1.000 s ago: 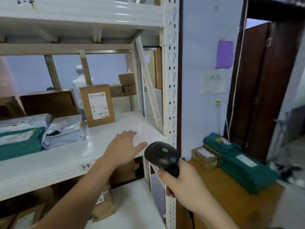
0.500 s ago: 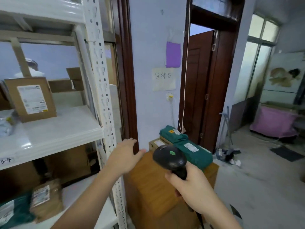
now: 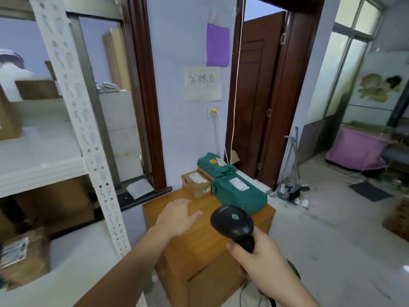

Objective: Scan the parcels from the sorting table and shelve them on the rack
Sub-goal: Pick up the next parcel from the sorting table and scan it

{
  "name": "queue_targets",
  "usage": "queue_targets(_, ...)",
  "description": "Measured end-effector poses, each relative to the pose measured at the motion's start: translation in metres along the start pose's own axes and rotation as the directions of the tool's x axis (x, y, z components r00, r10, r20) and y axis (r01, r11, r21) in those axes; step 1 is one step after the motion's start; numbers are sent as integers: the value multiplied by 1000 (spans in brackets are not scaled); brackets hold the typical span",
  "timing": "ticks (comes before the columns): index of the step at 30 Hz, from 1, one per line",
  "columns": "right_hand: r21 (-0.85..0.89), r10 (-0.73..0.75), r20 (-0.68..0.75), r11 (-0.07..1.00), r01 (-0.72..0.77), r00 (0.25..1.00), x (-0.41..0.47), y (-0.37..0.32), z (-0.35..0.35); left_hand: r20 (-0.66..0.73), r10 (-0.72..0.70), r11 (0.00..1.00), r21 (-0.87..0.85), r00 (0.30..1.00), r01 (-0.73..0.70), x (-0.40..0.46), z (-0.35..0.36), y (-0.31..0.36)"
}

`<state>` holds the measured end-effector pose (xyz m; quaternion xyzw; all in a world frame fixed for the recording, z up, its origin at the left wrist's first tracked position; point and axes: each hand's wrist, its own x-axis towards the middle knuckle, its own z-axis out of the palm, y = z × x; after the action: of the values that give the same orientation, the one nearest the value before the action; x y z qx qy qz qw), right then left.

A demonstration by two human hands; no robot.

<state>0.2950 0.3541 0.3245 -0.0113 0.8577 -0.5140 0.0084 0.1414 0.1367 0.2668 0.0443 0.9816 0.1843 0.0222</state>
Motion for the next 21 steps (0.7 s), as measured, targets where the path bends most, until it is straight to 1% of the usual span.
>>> queue_targets(3,3,30,-30,1000,-30,999,26,9,-10,35,-2,1000,2,999,2,37,12,5)
queue_targets(8,-65,74,-76,995,-79,994,81,25,-23,69,30,1000,-9,997,-29,99,29,21)
queue_targets(12,-43,124,-90,991,-129,988,121,40,-27,122,41,999,23,992,-44,144,45,29)
queue_targets(17,-45,185,-37,981,-186,982,180,63,-25,182,8,999,51,983,-17,197,67,27)
queue_targets(19,-49,190,-11,981,-190,982,209,72,-25,182,-6,999,48,983,-2,220,74,25)
queue_targets(21,-50,181,32,983,-179,983,240,80,-26,222,-36,999,22,974,32,241,80,24)
